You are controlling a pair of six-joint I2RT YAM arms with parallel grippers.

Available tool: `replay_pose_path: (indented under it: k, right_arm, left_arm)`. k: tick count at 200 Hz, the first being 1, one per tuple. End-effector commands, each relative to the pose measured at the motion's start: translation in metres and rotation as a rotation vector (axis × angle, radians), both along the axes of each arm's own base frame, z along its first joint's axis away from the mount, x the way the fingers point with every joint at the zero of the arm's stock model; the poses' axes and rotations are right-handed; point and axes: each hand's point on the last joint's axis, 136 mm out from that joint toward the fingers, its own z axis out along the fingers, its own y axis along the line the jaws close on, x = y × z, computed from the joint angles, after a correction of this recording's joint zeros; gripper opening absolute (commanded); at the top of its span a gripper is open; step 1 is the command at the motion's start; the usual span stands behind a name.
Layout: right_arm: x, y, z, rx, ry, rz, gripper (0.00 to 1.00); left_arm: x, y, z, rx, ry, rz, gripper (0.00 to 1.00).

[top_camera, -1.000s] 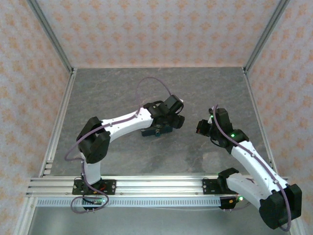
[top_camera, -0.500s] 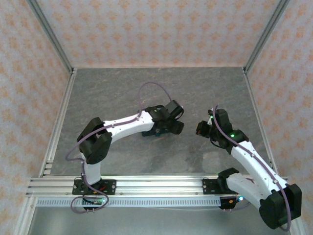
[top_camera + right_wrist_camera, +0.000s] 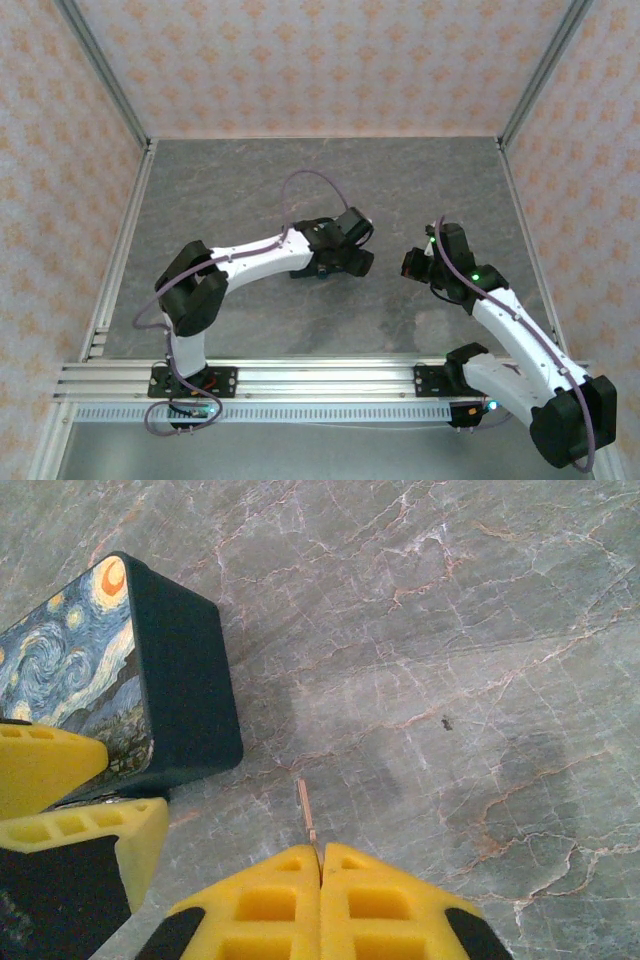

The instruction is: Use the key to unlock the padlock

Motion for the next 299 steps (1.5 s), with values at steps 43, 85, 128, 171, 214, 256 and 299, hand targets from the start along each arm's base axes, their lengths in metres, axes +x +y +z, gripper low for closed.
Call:
replay_pose_path:
  k: [43,85,128,171,214,256,299]
  right_arm:
    - [-0.001,0.017,0.004,0.084,-0.013,0.071,0.0]
    - [0.001,0.038,0.007,0.168,-0.024,0.154,0.0]
    - [0.008,0.039,0.009,0.169,-0.033,0.144,0.0]
    - [0.005,0.029,0.008,0.116,-0.026,0.115,0.0]
    - [0.002,0.023,0.008,0.091,-0.028,0.103,0.0]
    - [0.0,0.02,0.006,0.068,-0.018,0.1,0.0]
    - [0.0,0.024,0.006,0.083,-0.009,0.116,0.0]
  left_arm:
    - [-0.03,0.014,0.012,-0.035,0.038,0.011,0.67]
    - [-0.031,0.018,0.025,-0.057,0.013,0.019,0.67]
    - [-0.021,0.009,0.041,-0.105,-0.041,0.017,0.7]
    - [-0.005,-0.01,0.029,-0.065,-0.045,-0.018,0.7]
    - [-0.001,-0.013,0.012,-0.016,-0.03,-0.03,0.7]
    - [-0.013,0.002,-0.003,0.019,0.01,-0.021,0.69]
    - [-0.03,0.014,-0.008,-0.011,0.051,0.0,0.69]
